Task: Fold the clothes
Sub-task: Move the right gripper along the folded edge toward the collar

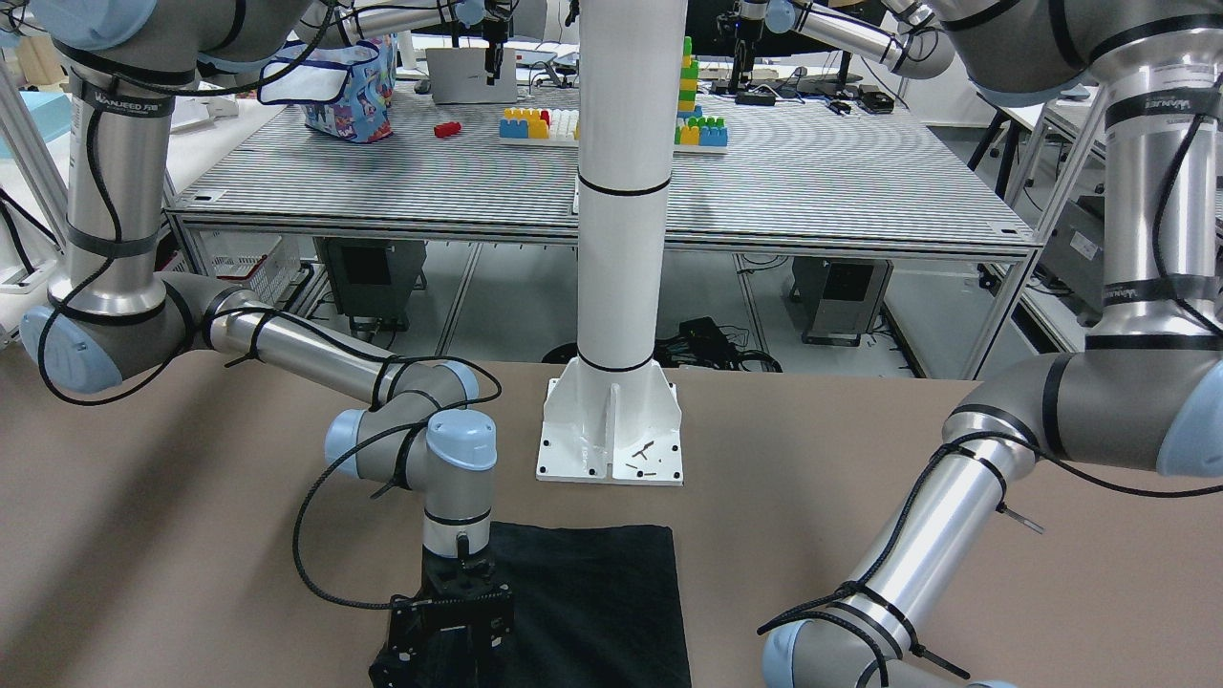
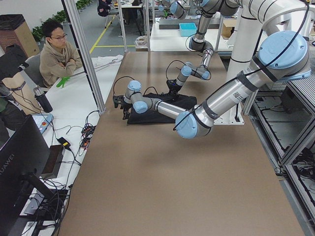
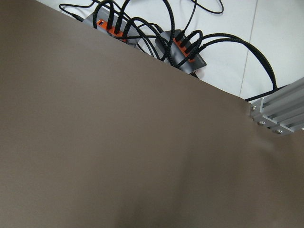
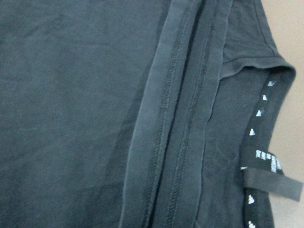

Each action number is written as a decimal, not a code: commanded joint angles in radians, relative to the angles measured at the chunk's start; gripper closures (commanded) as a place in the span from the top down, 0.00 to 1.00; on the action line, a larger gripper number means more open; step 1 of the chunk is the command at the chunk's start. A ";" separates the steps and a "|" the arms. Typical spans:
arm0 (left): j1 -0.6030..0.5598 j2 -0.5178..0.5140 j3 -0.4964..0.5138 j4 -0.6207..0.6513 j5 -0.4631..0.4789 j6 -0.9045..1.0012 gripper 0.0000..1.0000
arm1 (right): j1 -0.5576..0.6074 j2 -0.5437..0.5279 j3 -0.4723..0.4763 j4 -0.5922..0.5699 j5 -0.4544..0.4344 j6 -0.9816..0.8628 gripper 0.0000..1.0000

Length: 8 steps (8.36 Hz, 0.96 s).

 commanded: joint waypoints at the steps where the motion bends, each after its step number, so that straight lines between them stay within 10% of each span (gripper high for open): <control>1: 0.005 0.001 -0.002 0.000 0.005 -0.015 1.00 | 0.090 -0.013 -0.036 0.027 0.089 -0.083 0.95; 4: 0.015 -0.001 0.000 0.000 0.008 -0.017 1.00 | 0.157 -0.141 -0.010 0.191 0.236 -0.140 0.95; 8: 0.014 -0.001 -0.003 0.000 0.007 -0.017 1.00 | 0.252 0.134 -0.157 0.028 0.371 -0.112 0.95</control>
